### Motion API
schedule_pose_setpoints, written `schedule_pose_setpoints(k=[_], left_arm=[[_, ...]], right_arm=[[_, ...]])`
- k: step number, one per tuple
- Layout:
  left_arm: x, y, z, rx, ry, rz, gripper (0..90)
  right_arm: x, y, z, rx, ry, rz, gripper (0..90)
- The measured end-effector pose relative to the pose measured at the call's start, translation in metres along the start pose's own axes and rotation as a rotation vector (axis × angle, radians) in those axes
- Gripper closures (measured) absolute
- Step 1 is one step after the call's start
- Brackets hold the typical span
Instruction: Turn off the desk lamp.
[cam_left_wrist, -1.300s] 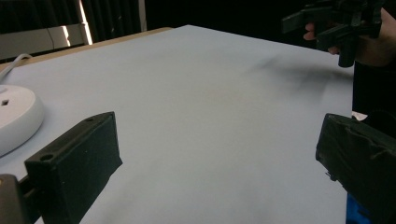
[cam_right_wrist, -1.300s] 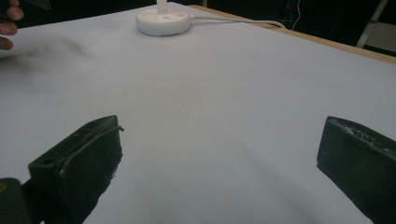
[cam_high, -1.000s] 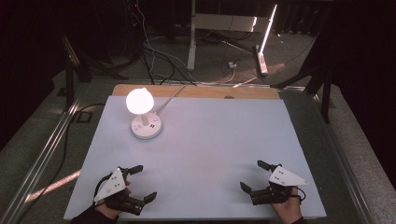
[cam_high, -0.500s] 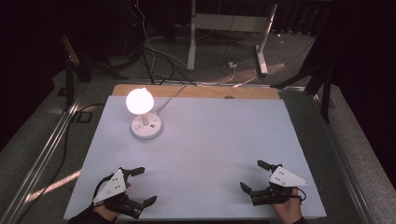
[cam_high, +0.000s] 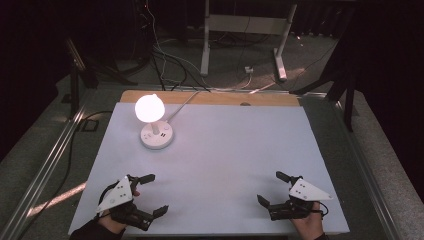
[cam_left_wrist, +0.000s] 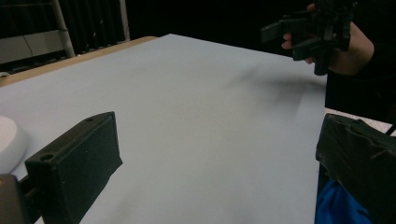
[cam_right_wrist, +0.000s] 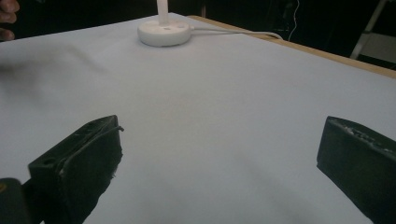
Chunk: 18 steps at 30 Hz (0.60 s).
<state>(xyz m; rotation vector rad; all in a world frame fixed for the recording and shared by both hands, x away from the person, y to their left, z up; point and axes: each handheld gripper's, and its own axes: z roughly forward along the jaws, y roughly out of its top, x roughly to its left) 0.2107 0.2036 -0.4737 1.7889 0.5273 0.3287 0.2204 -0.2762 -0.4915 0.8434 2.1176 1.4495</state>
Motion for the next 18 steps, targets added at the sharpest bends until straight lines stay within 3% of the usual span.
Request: schedule_pose_setpoints(k=[18], left_arm=[[0.021, 0.021, 0.000, -0.045, 0.076, -0.036, 0.5]], right_arm=[[0.001, 0.000, 0.001, -0.001, 0.004, 0.007, 0.0]])
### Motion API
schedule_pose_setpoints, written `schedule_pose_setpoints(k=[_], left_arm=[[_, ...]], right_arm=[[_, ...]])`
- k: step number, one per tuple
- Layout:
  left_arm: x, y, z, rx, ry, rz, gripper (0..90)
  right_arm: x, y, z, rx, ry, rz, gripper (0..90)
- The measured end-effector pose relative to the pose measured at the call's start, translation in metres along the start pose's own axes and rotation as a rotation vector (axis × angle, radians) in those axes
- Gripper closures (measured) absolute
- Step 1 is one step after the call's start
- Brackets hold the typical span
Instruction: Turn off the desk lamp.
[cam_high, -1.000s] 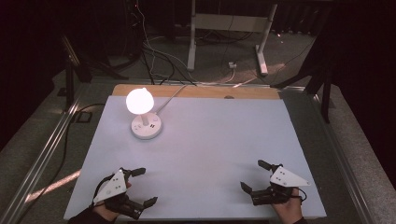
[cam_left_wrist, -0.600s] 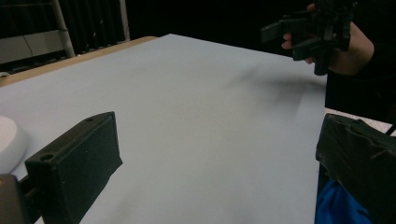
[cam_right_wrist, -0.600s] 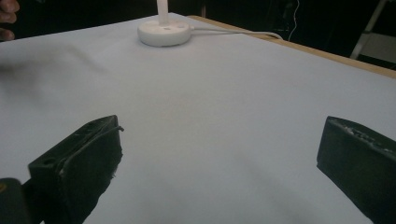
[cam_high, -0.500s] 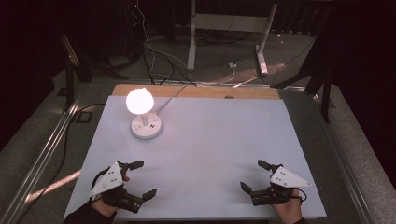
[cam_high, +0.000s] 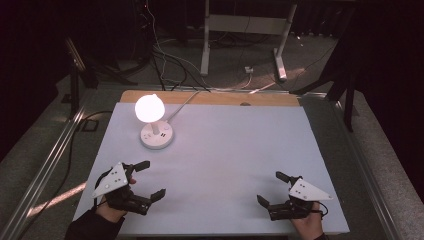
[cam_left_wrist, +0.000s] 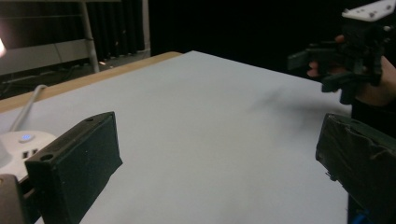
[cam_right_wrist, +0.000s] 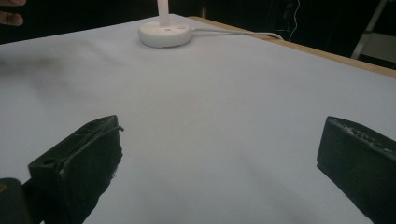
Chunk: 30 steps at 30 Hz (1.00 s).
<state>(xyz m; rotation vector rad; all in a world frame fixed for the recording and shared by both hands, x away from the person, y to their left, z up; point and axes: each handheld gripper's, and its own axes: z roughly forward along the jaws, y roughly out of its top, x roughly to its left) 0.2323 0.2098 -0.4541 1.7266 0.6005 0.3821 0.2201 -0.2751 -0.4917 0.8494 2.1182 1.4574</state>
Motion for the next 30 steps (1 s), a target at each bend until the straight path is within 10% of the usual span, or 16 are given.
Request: schedule_pose_setpoints(k=[30], left_arm=[[0.047, 0.008, 0.032, 0.002, 0.219, -0.126, 0.6]], right_arm=[[0.001, 0.000, 0.001, 0.002, 0.014, 0.002, 0.0]])
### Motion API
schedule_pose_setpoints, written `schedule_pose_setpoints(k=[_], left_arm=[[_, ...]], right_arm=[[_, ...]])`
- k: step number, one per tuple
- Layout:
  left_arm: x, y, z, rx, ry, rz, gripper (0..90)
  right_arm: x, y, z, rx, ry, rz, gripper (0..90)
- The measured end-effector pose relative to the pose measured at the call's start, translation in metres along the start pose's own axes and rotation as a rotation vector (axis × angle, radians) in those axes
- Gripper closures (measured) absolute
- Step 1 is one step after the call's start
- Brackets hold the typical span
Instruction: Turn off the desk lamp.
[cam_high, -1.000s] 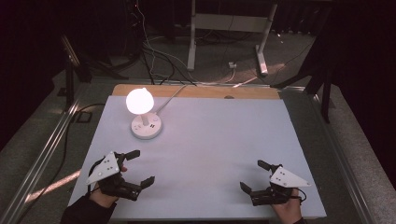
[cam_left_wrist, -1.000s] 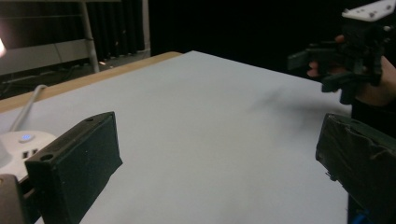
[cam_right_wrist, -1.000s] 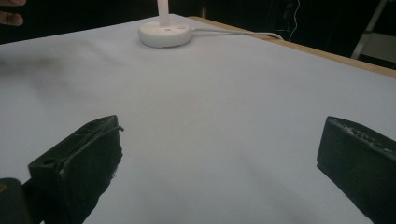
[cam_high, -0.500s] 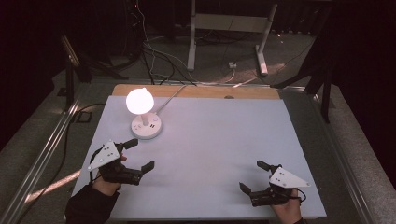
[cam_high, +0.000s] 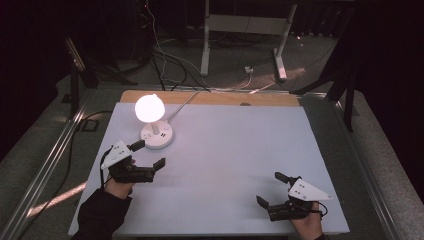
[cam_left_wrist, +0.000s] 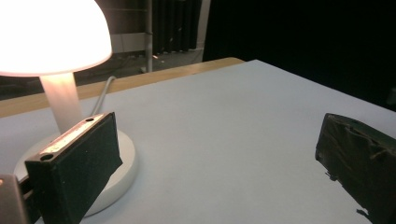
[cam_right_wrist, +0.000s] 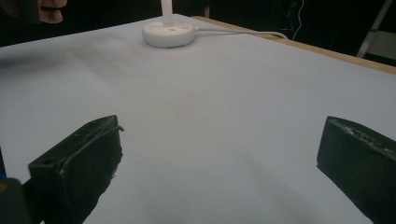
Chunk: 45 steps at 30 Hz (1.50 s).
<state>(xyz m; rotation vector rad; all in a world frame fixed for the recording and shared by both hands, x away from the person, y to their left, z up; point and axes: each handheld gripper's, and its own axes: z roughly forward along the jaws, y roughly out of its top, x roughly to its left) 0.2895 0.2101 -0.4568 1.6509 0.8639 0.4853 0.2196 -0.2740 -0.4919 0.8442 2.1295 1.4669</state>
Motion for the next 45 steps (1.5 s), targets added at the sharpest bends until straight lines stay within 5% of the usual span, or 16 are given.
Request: schedule_pose_setpoints(k=[5, 9, 17, 21, 30, 41, 45], left_arm=[[0.006, -0.002, 0.009, 0.014, 0.031, -0.004, 0.6], [0.014, -0.003, 0.014, 0.015, 0.058, -0.050, 0.6], [0.022, 0.000, 0.022, 0.007, 0.148, -0.059, 0.6], [0.026, 0.001, 0.025, 0.030, 0.186, -0.095, 0.6], [0.033, -0.001, 0.038, 0.083, 0.212, -0.097, 6.7], [0.039, -0.007, 0.046, 0.101, 0.241, -0.090, 32.9], [0.041, -0.008, 0.049, 0.104, 0.261, -0.101, 50.1]], right_arm=[[0.000, 0.000, 0.000, 0.000, 0.001, 0.002, 0.0], [0.000, 0.000, 0.000, 0.000, 0.004, 0.004, 0.0], [-0.001, 0.000, 0.000, 0.002, 0.007, 0.008, 0.0], [-0.001, 0.000, 0.000, 0.001, 0.008, 0.008, 0.0], [-0.001, -0.001, 0.000, 0.001, 0.011, 0.012, 0.0], [-0.001, -0.001, 0.000, 0.003, 0.017, 0.014, 0.0], [-0.001, -0.001, 0.000, 0.003, 0.019, 0.015, 0.0]])
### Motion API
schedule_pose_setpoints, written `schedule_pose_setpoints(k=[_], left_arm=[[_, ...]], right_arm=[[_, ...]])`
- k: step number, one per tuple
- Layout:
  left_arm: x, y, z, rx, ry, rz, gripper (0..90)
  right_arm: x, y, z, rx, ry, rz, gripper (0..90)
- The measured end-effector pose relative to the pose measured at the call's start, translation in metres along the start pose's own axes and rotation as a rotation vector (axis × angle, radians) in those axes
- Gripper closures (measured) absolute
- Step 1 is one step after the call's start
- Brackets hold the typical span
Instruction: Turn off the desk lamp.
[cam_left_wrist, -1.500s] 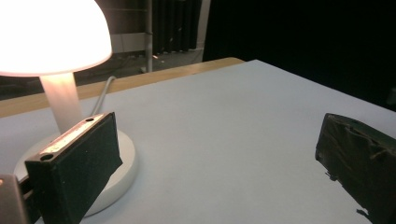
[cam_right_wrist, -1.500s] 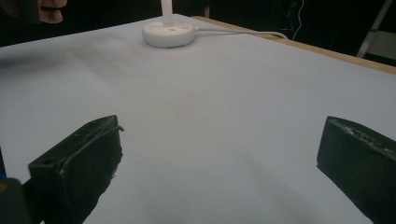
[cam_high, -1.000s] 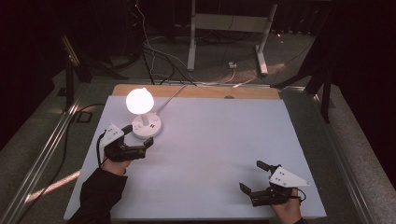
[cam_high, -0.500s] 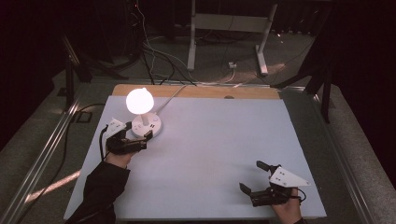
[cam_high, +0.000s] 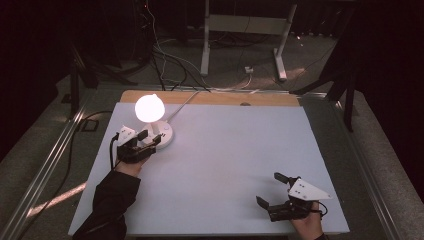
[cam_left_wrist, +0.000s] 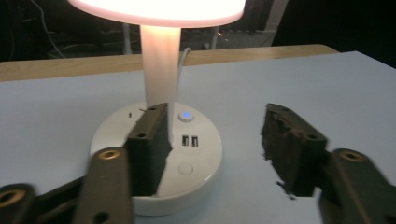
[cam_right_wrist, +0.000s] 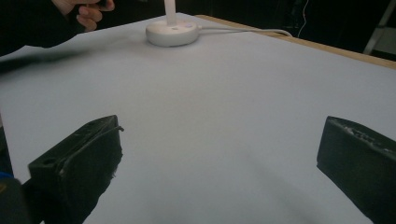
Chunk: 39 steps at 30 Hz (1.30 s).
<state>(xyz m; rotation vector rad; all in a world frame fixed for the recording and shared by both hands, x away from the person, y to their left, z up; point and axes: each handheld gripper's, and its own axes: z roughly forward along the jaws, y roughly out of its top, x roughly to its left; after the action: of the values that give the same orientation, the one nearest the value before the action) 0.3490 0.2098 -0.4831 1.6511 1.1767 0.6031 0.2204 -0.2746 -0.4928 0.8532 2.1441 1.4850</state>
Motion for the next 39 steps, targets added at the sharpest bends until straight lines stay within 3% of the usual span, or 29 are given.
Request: schedule_pose_setpoints(k=[9, 13, 18, 26, 39], left_arm=[[0.003, -0.004, 0.009, 0.034, 0.004, 0.033, 77.2], [0.005, -0.005, 0.014, 0.054, 0.007, 0.046, 83.4], [0.012, -0.008, 0.021, 0.078, -0.006, 0.032, 89.7], [0.017, -0.010, 0.028, 0.098, -0.020, 0.036, 90.0], [0.017, -0.013, 0.036, 0.132, 0.000, 0.070, 90.0]], right_arm=[[0.000, 0.000, 0.000, 0.002, 0.004, -0.001, 0.0], [0.000, 0.000, 0.001, 0.003, 0.007, -0.001, 0.0], [0.000, 0.000, 0.001, 0.004, 0.007, -0.001, 0.0], [0.000, -0.001, 0.001, 0.007, 0.008, 0.002, 0.0], [0.000, 0.000, 0.001, 0.007, 0.007, 0.000, 0.0]])
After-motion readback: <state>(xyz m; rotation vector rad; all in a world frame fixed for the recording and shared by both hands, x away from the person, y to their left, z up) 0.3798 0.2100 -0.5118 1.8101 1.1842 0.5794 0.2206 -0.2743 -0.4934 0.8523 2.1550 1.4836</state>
